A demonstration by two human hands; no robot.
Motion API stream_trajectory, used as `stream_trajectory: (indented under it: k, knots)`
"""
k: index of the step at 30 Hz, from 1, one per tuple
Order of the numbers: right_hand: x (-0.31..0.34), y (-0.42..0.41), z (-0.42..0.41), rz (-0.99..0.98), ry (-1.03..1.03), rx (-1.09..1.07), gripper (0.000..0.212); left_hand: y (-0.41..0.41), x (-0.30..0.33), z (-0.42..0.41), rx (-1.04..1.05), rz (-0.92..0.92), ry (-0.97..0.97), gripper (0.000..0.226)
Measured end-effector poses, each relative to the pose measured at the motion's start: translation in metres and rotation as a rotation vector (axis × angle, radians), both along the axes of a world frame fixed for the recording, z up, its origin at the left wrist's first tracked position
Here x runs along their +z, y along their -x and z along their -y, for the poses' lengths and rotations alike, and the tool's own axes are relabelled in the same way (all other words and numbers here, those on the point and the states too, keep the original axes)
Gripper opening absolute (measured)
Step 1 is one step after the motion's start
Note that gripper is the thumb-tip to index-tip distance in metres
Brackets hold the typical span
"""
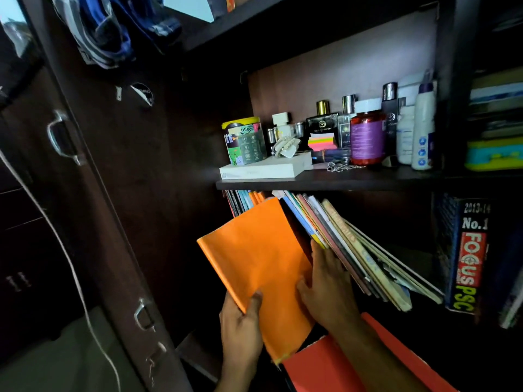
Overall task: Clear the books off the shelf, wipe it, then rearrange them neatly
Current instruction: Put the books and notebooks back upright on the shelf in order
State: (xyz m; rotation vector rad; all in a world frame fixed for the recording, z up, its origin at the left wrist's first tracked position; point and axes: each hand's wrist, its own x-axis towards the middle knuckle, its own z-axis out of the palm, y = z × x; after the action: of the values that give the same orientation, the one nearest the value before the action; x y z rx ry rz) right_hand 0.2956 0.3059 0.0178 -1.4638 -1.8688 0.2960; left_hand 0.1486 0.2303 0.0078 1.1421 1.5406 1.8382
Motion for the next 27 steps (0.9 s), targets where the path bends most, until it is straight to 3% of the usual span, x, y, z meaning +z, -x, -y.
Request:
stream_trajectory:
  k: [8, 13, 16, 20, 23, 27]
  knots:
    - [0.000, -0.002, 0.002, -0.058, -0.041, 0.068, 0.078, -0.022, 0.004, -0.013, 0.052, -0.219, 0.024, 0.020]
    - [-0.004, -0.003, -0.001, -0.050, -0.019, 0.122, 0.062, -0.039, 0.014, -0.056, 0.004, -0.389, 0.006, 0.042]
    - [-0.006, -0.002, -0.003, -0.084, -0.051, 0.148, 0.060, -0.045, 0.034, -0.079, 0.086, -0.524, 0.113, 0.037]
    - [-0.006, -0.002, -0.003, -0.123, -0.058, 0.140, 0.055, -0.041, 0.036, -0.063, 0.094, -0.451, -0.036, 0.026]
    - [-0.005, 0.000, -0.002, -0.133, -0.044, 0.162, 0.047, -0.030, 0.025, -0.050, 0.013, -0.536, -0.154, 0.035]
    - [-0.004, 0.000, -0.001, -0.133, -0.056, 0.221, 0.038, -0.018, 0.028, -0.079, -0.027, -0.539, -0.103, 0.031]
